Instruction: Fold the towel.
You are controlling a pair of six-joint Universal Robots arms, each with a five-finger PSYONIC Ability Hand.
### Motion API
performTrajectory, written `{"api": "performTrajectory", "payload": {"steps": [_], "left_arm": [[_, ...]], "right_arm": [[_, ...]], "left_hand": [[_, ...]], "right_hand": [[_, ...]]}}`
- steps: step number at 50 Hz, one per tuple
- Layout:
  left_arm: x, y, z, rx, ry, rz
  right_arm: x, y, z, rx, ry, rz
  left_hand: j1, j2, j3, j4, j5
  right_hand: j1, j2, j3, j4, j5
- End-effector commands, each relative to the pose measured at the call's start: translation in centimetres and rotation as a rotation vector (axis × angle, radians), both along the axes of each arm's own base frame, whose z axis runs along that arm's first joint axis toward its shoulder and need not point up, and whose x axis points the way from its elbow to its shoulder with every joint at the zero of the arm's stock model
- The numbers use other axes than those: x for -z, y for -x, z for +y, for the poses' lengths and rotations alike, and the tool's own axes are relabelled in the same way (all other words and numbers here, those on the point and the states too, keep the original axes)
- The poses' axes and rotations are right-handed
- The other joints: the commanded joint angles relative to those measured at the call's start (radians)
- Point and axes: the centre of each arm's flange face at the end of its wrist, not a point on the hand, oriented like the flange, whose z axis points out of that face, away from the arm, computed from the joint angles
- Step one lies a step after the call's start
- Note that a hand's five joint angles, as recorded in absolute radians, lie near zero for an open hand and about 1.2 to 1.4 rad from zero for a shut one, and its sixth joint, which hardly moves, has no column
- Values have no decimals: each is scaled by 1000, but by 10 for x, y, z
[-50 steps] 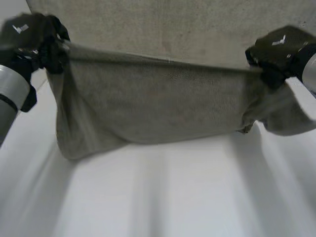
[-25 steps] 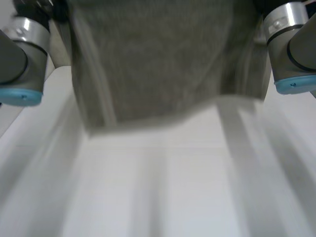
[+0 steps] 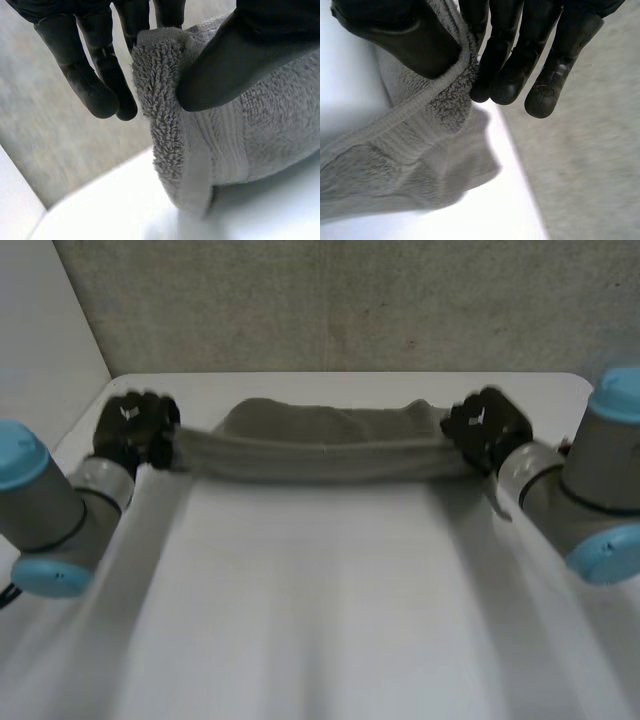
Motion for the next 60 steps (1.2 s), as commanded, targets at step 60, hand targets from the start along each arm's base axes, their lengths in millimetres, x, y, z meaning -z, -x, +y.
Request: {"api": "performTrajectory", "payload": {"steps": [60], "left_arm": [[25,-27,36,-42,-70,-198]], "right_arm": [[43,39,47,197,-376,-319]], "left_hand": [[-91,-111,-192,-183,-299]], "right_hand": [[-922,-917,-921,-923,-962]]}}
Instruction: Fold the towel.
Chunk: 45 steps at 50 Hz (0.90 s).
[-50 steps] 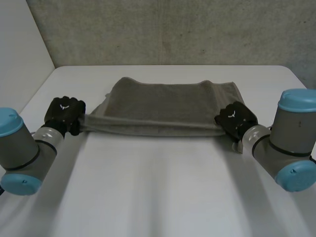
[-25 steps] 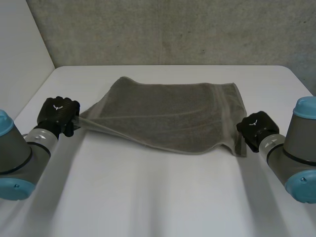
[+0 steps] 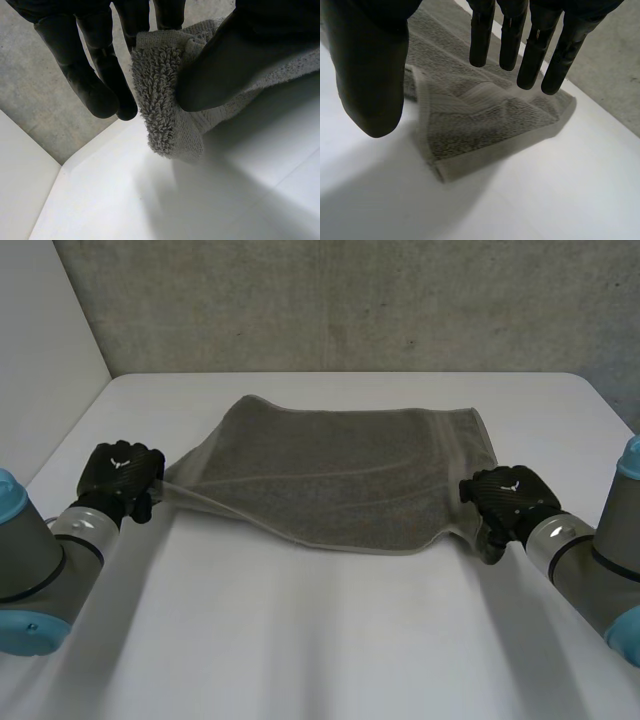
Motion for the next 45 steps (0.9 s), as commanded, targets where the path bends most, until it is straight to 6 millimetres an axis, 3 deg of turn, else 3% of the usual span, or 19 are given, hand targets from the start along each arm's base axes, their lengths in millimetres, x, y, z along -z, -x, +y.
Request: {"api": "performTrajectory", "payload": {"steps": [1,5,16,22,36,45], "left_arm": [[-1,0,0,-2,2,2],[-1,-1,-1,-3,4,2],[-1,-1,-1,-3,5,2],[0,0,-1,-2,4,2],[0,1,0,2,4,2],[-1,1,-1,2,5,2]], "right_arm": [[9,-4,-3,5,2,-37],[28,-6,-12,16,-22,-39],[46,-8,-36,38,27,-55],[52,-9,-38,41,19,-51],[48,-7,-38,92,-16,-127],[43,-24,-31,51,1,-139]], "left_hand": [[-91,-111,-191,-183,-299],[-91,-111,-191,-183,-299],[-91,-111,-191,-183,-299],[-91,-111,-191,-183,-299],[-91,-111,-191,-183,-299],[-91,-111,-191,-183,-299]], "right_hand": [[-26,-49,-27,-22,14],[-6,-28,-6,-1,35],[68,45,67,72,108],[126,104,126,131,167],[109,86,108,113,149],[94,72,94,98,135]]}}
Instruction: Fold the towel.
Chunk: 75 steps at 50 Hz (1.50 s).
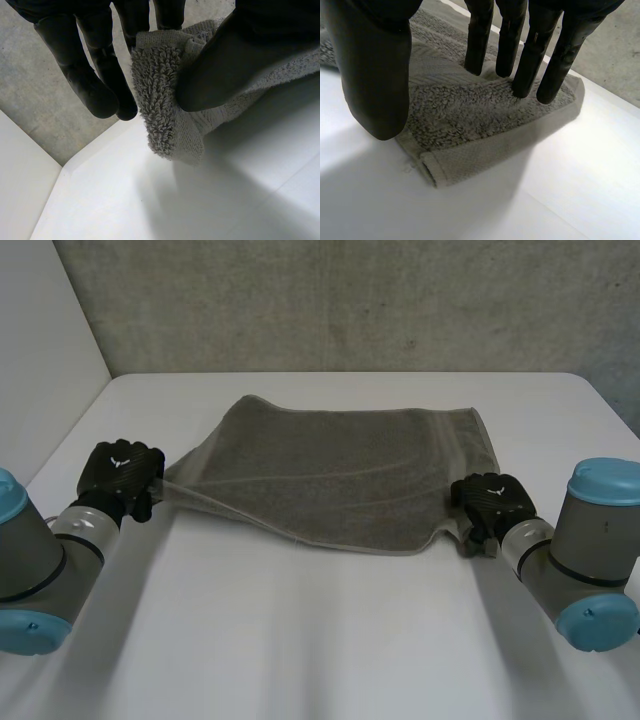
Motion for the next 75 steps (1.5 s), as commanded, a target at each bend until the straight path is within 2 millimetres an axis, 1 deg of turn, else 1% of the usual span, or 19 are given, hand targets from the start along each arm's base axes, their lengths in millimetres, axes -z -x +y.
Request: {"api": "performTrajectory", "payload": {"steps": [1,13,22,27,41,51,53,54,56,57,59,65,67,68,70,71,72,73,75], "left_arm": [[0,0,0,0,1,0],[0,0,0,0,0,2],[0,-1,-1,-3,2,2],[0,-1,0,-3,-1,1],[0,1,0,2,-1,1],[-1,-1,-1,-3,3,2],[0,-1,-1,-4,0,1],[0,-1,-1,-4,0,1],[0,-1,0,-3,-1,1],[0,-1,0,-3,-1,1],[1,0,1,-3,-4,1],[-2,0,5,-1,-9,0],[-7,1,9,5,1,-2],[-7,1,9,5,1,-2],[-11,2,17,14,-1,-9],[-11,2,17,14,-1,-9],[-15,4,22,23,-1,-10],[-15,4,22,23,-1,-10],[-23,6,30,39,-2,-16]], "right_arm": [[-4,-11,3,-27,20,-5],[-11,-18,-1,-33,43,-21],[-13,-28,10,-51,10,-62],[-15,-38,24,-85,-16,-60],[-13,-40,17,-85,10,-49],[-15,-30,2,-6,92,53],[-16,-30,1,-10,106,79],[-16,-30,1,-10,106,79],[-16,-29,1,-15,113,100],[-16,-29,1,-15,113,101],[-17,-29,3,-23,112,114],[-27,-29,7,-41,132,131],[-38,-26,10,-55,155,175],[-38,-26,10,-55,156,175],[-40,-25,15,-78,151,235],[-40,-25,15,-78,151,235],[-40,-24,16,-85,144,248],[-40,-24,16,-85,144,248],[-40,-23,17,-90,137,259]], "left_hand": [[-91,-111,-191,-183,-299],[-91,-111,-191,-183,-299],[-91,-111,-191,-183,-299],[-91,-111,-191,-183,-299],[-91,-111,-191,-183,-299],[-91,-111,-191,-183,-299],[-91,-111,-191,-183,-299],[-91,-111,-191,-183,-299],[-91,-111,-191,-183,-299],[-91,-111,-191,-183,-299],[-91,-111,-191,-183,-299],[-91,-111,-191,-183,-299],[-216,-236,-316,-308,-424],[-217,-237,-317,-309,-425],[-536,-556,-635,-627,-743],[-537,-557,-637,-629,-745],[-700,-720,-800,-792,-908],[-702,-722,-801,-793,-909],[-979,-999,-1079,-1071,-1187]], "right_hand": [[-14,-6,-15,-14,-5],[6,15,6,7,15],[-52,-44,-53,-52,-44],[-114,-106,-115,-113,-105],[1,9,0,1,9],[209,217,208,210,218],[364,372,363,364,372],[365,373,364,365,373],[610,618,609,611,619],[611,620,611,612,620],[835,844,834,836,844],[836,845,836,837,845],[836,845,836,837,845],[836,845,836,837,845],[836,845,836,837,845],[836,845,836,837,845],[836,845,836,837,845],[836,845,836,837,845],[836,845,836,837,845]]}}
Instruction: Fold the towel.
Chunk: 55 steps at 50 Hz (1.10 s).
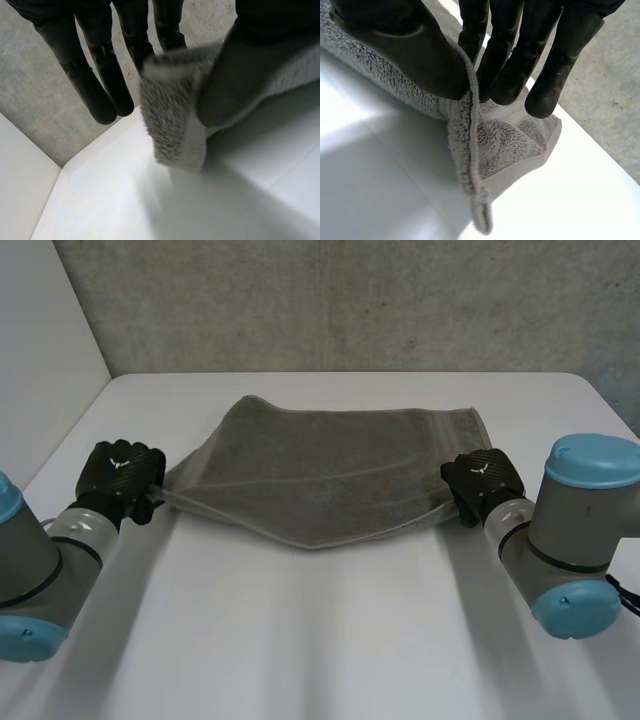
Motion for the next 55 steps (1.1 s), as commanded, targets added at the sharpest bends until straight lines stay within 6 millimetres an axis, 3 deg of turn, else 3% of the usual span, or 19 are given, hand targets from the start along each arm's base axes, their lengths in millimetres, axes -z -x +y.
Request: {"api": "performTrajectory", "payload": {"steps": [1,6,12,17,26,38,55], "left_arm": [[-15,5,17,30,1,-11],[-30,8,32,90,-14,-12],[-29,14,40,163,-25,-15],[-21,15,44,187,-47,-38],[10,12,55,242,-105,-285],[35,7,32,230,-153,-334],[38,5,-5,150,-136,-300]], "right_arm": [[-3,3,5,-20,-10,64],[-2,2,6,-23,-14,71],[-2,2,7,-24,-16,70],[-2,2,7,-23,-16,69],[-1,3,6,-20,-18,70],[1,3,7,-25,-26,74],[4,1,10,-35,-32,79]], "left_hand": [[-479,-484,-488,-490,-675],[-643,-648,-652,-654,-839],[-638,-642,-647,-648,-833],[-611,-616,-620,-622,-807],[-450,-455,-459,-461,-646],[-277,-281,-286,-287,-472],[-294,-299,-303,-305,-490]], "right_hand": [[54,83,60,55,54],[54,83,60,55,54],[54,83,60,55,54],[54,83,60,55,54],[54,83,60,55,54],[54,83,60,55,54],[54,83,60,55,54]]}}
